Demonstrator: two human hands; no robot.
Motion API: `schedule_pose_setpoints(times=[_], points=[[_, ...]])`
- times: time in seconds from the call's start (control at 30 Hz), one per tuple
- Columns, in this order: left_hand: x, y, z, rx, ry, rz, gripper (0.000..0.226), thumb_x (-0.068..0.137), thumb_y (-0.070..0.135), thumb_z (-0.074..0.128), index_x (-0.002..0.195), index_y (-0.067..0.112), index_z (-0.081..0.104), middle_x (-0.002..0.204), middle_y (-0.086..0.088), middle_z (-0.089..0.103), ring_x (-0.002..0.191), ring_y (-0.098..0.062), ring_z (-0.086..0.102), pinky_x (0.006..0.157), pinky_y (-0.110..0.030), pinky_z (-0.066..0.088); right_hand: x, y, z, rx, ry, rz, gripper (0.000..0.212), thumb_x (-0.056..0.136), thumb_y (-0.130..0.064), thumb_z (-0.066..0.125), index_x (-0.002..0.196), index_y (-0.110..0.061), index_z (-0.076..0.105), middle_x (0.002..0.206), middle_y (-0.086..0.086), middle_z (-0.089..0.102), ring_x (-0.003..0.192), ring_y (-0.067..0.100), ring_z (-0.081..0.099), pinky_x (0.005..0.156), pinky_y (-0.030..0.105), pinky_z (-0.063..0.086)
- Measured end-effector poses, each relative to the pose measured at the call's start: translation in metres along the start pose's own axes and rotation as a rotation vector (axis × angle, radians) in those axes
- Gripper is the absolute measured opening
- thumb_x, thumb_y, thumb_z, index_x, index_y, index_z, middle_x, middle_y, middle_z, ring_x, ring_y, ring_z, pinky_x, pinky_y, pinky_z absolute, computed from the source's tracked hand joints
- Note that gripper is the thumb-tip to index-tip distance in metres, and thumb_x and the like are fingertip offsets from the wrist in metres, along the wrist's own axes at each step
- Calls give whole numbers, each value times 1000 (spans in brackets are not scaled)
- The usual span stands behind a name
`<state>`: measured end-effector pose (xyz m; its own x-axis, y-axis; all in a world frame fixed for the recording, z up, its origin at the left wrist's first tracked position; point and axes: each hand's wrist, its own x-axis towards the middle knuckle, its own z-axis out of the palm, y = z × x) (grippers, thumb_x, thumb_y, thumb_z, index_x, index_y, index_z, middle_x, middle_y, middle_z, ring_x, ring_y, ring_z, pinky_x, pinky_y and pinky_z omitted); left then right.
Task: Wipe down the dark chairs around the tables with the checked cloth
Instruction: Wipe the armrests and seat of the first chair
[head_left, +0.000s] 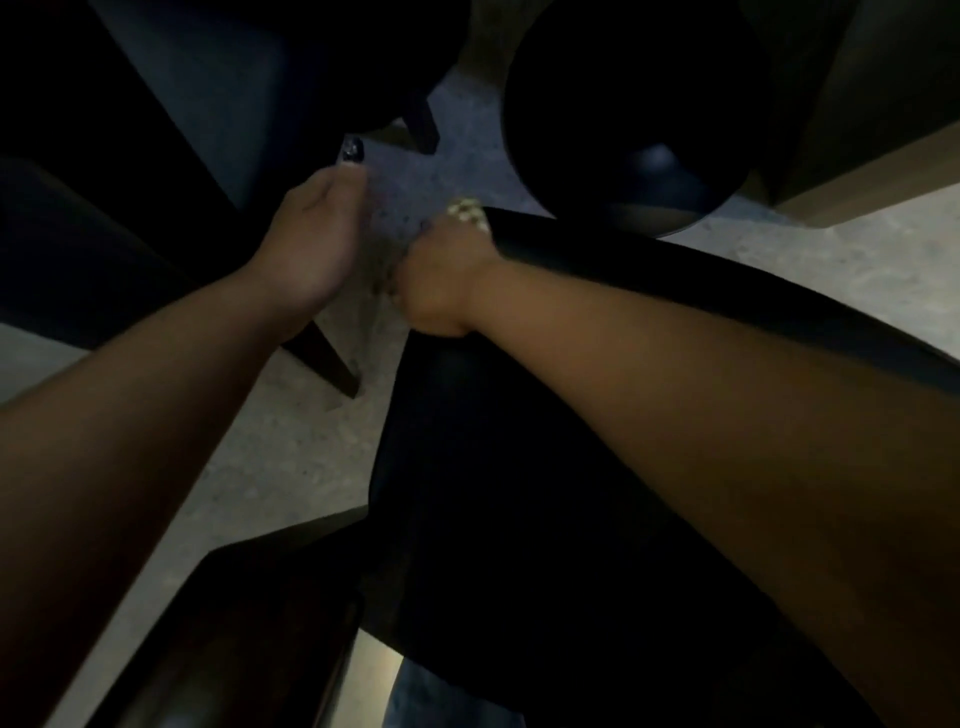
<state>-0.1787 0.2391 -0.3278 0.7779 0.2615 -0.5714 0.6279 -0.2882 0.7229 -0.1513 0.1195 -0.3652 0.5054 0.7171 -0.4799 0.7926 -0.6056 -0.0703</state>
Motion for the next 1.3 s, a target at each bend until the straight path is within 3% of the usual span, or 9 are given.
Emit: schedule_pose_setpoints(times=[0.07, 0.3, 0.5, 0.63, 0.73, 0.83, 1.0, 1.13, 1.3], points=[[-5, 2, -2, -40, 4, -2, 34, 105, 38, 28, 104, 30, 61, 115, 8, 65, 106, -5, 59, 94, -24, 44, -8, -25, 9, -105, -102, -109, 49, 99, -27, 29, 141, -4, 42, 146, 18, 41, 134, 37, 36, 110, 53, 22], [-16, -1, -10, -36, -106, -66, 52, 104, 47, 21, 132, 19, 54, 122, 8, 59, 113, -5, 55, 93, -20, 38, -55, -86, 48, -58, -132, -498, 35, 92, -35, 42, 112, -20, 67, 117, 3, 64, 107, 25, 57, 106, 36, 34], [-14, 2, 3, -73, -120, -74, 53, 104, 46, 21, 133, 15, 52, 125, 2, 57, 113, -9, 53, 95, -23, 36, -52, -69, 60, -29, 86, -315, 34, 75, -24, 42, 72, -19, 75, 78, 0, 72, 81, 22, 67, 98, 38, 47], [-8, 7, 12, -78, -96, -33, 43, 105, 45, 21, 114, 23, 57, 110, 8, 61, 103, -3, 58, 84, -18, 43, -40, -9, 29, 19, 261, 34, 61, 83, -18, 18, 126, -7, 60, 129, 15, 59, 125, 32, 50, 113, 45, 26], [-4, 11, 17, -63, -77, -28, 40, 105, 44, 24, 96, 30, 61, 105, 13, 63, 104, -4, 59, 93, -25, 43, -50, 21, 30, 195, 298, 176, 58, 93, -27, 40, 147, -7, 32, 154, 13, 30, 143, 30, 23, 117, 46, 8], [-6, 15, 25, -64, -83, -23, 40, 105, 42, 24, 89, 34, 60, 96, 18, 62, 95, 3, 58, 86, -21, 43, -62, 12, 33, 368, 340, 143, 69, 89, -56, 40, 144, -15, 40, 152, 7, 34, 144, 28, 20, 118, 48, 4], [-7, 8, 34, -19, -92, -56, 36, 105, 41, 23, 96, 37, 58, 102, 16, 61, 99, 0, 56, 86, -23, 43, -41, 16, 22, 545, 559, 435, 56, 93, -39, 48, 142, -11, 43, 139, 10, 49, 131, 27, 40, 107, 43, 28], [-4, 2, 41, -79, -78, -183, 32, 103, 46, 31, 95, 33, 60, 97, 11, 61, 96, -8, 57, 78, -26, 43, -31, 19, 38, 339, 320, 449, 66, 92, -53, 37, 148, -21, 29, 155, 8, 25, 142, 31, 18, 110, 63, 2], [-8, 5, 48, -121, -94, -310, 37, 102, 43, 34, 119, 23, 60, 109, 3, 63, 106, -16, 57, 93, -35, 42, -32, 20, 40, 266, 330, 333, 64, 96, -42, 38, 150, -11, 24, 156, 15, 21, 144, 36, 12, 116, 51, -1]])
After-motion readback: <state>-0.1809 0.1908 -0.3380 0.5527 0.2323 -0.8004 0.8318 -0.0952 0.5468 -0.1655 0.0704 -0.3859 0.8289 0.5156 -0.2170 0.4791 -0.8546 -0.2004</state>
